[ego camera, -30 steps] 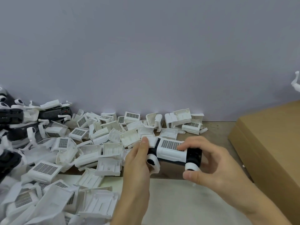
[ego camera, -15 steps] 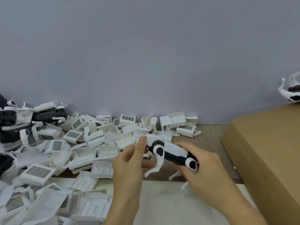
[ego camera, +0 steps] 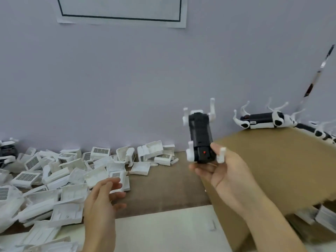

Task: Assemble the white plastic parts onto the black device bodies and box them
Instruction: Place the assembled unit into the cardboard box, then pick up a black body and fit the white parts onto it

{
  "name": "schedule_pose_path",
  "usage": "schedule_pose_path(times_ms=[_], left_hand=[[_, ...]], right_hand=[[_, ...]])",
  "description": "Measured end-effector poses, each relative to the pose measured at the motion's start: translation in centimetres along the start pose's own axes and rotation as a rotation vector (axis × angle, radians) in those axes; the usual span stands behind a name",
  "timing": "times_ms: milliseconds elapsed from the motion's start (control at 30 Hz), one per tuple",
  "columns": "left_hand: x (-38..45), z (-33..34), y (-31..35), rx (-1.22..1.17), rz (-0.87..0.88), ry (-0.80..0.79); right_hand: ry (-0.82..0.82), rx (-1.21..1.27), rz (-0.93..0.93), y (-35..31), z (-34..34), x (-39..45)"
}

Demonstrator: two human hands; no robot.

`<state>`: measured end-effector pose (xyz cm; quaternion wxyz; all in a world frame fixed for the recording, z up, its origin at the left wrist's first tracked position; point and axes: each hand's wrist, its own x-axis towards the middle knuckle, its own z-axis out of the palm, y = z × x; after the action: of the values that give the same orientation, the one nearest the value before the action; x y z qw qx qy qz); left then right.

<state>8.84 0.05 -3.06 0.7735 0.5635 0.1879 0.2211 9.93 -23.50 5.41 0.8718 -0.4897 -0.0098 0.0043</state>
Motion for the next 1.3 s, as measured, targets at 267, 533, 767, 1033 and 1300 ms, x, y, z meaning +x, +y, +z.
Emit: schedule_pose_path(times_ms=[267, 533, 767, 1033, 1300], left_hand=[[-0.1, 0.2, 0.2, -0.030, -0.048, -0.003], [-0.2, 0.8, 0.2, -0.008, -0.062, 0.006], [0.2, 0.6, 0.0, -0.002, -0.115, -0.073], [0.7, 0.7, -0.7, 0.063, -0.153, -0.100], [0.0, 1.1, -0.9, 0.143, -0.139, -0.128]], right_hand=[[0.432, 0.261, -0.443, -17.9, -6.8, 3.1], [0.500, -1.803, -0.471, -11.6, -8.7, 6.4], [0.506, -2.432, -0.350, -12.8, -10.6, 9.7], [0.893, -2.011, 0.106, -17.4, -13.2, 8.2], [0.472, -1.572, -0.573, -8.3, -3.9, 4.4]])
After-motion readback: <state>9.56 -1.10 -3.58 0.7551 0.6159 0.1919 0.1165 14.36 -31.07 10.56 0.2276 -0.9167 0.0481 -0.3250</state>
